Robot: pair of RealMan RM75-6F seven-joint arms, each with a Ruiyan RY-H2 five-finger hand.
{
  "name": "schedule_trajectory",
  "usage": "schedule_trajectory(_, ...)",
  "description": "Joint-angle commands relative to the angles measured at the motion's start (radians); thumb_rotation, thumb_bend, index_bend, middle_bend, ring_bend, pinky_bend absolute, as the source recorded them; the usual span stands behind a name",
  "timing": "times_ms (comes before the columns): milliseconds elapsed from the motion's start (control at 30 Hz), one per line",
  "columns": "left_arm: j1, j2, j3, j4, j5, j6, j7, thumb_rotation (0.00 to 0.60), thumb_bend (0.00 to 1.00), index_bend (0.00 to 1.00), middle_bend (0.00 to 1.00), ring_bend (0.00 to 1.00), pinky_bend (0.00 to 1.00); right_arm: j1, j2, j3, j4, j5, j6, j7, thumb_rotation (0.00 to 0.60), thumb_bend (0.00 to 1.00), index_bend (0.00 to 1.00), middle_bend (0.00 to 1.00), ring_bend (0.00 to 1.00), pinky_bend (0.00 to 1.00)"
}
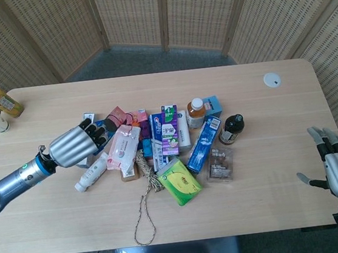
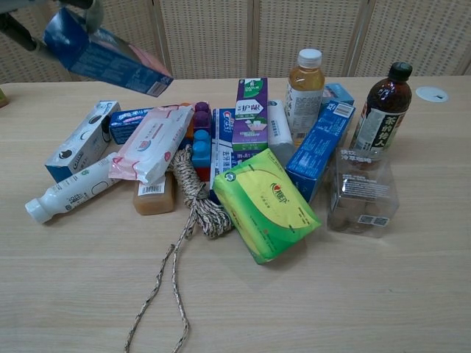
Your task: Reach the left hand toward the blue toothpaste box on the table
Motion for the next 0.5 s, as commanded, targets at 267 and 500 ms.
schedule_trajectory(267,0.017,0.255,-0.116,-0.388,-0.009,0.093,0.150,0.600,0.09,0.80,0.69,0.61,0.58,-0.004,0.012,-0.005,-0.022,-0.023,0.011,0.015,0.600,0.00,0.00,0.00,0.00,0.00)
schedule_trajectory(500,0.047,0.326,-0.145,-0.458,0.006,0.098,0.174,0.600,0.09,0.80,0.69,0.61,0.57,-0.003,0.009,-0.013,-0.027,-0.036,0.010,0.000,0.600,0.00,0.00,0.00,0.00,0.00)
